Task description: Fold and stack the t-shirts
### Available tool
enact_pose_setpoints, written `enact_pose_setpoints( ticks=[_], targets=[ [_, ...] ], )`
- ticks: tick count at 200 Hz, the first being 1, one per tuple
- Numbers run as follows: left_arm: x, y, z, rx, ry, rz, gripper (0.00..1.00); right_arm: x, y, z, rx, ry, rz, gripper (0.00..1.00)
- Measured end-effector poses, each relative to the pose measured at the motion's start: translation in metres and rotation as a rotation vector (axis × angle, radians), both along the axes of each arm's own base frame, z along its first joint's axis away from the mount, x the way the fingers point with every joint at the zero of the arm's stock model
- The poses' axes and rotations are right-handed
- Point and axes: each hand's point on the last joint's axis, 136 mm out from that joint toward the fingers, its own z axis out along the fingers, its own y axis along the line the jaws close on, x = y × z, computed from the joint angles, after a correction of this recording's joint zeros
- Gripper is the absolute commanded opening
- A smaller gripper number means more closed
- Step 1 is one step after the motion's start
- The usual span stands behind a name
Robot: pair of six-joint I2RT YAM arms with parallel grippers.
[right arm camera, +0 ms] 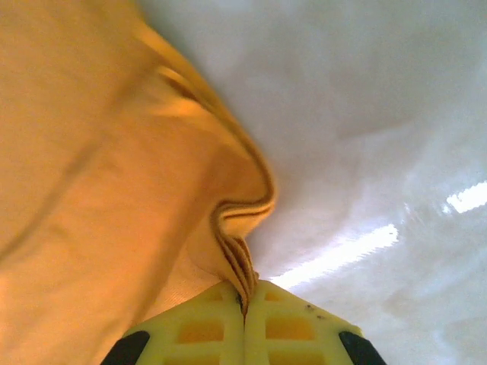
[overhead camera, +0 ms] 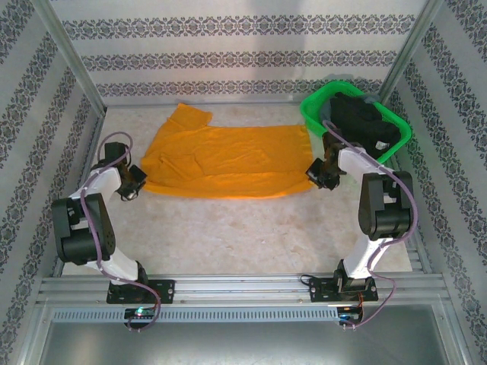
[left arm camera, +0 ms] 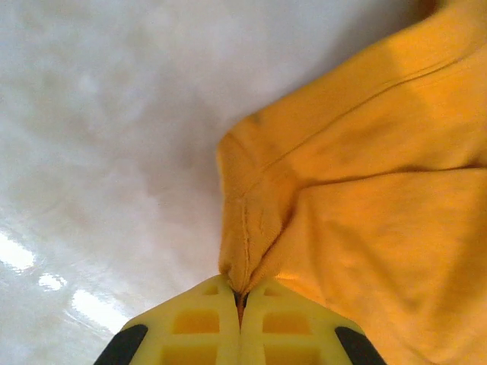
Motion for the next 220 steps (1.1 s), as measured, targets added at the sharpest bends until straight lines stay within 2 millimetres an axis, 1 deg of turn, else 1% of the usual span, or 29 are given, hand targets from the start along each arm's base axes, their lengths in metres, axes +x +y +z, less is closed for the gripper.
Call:
enact_pose_setpoints(
  ticks=[12,28,40,47,57,62,72,85,101,112,130,145,164,179,189,201,220],
  targets=[
    [0.015,0.003,0.027,0.010,-0.066,0.009,0.00,0.019,0.000,0.023,-0.001,-0.060,0.002,0.00],
    [0.033,0.009,0.069,0.029,-0.159,0.024,0.00,0.044,0.000,0.056,-0.004,-0.148,0.004,0.00],
    [0.041,0.013,0.100,0.054,-0.219,0.039,0.00,0.055,0.000,0.077,-0.007,-0.200,0.004,0.00],
    [0.043,0.016,0.115,0.067,-0.247,0.049,0.00,0.058,0.000,0.087,-0.008,-0.223,0.003,0.00],
    [0.039,0.018,0.130,0.085,-0.271,0.067,0.00,0.059,0.000,0.098,-0.007,-0.245,0.003,0.00],
    [0.036,0.019,0.135,0.089,-0.277,0.076,0.00,0.058,0.000,0.102,-0.006,-0.252,0.003,0.00],
    [0.025,0.019,0.139,0.097,-0.273,0.093,0.00,0.053,0.000,0.105,-0.006,-0.253,0.003,0.00],
    [0.007,0.016,0.131,0.098,-0.244,0.112,0.00,0.042,-0.001,0.103,-0.006,-0.242,0.002,0.00],
    [-0.024,0.012,0.103,0.092,-0.155,0.141,0.00,0.018,-0.001,0.089,-0.005,-0.200,0.000,0.00],
    [-0.050,0.009,0.079,0.089,-0.072,0.161,0.00,-0.004,0.000,0.073,-0.002,-0.150,0.002,0.00],
    [-0.088,0.004,0.044,0.089,0.052,0.182,0.00,-0.043,0.002,0.042,-0.001,-0.061,0.009,0.00],
    [-0.113,-0.001,0.021,0.086,0.135,0.197,0.00,-0.076,0.004,0.017,-0.001,0.021,0.017,0.00],
    [-0.146,-0.005,-0.005,0.076,0.227,0.230,0.00,-0.108,0.002,-0.007,-0.009,0.106,0.017,0.00],
    [-0.169,-0.008,-0.018,0.077,0.288,0.262,0.00,-0.124,-0.001,-0.019,-0.021,0.150,0.016,0.00],
    [-0.180,-0.008,-0.021,0.081,0.312,0.283,0.02,-0.130,-0.001,-0.023,-0.026,0.165,0.020,0.00],
    [-0.186,-0.007,-0.023,0.084,0.323,0.305,0.05,-0.136,-0.001,-0.026,-0.034,0.172,0.025,0.00],
    [-0.191,-0.008,-0.026,0.077,0.329,0.331,0.10,-0.140,-0.002,-0.025,-0.052,0.171,0.032,0.00]
  ],
)
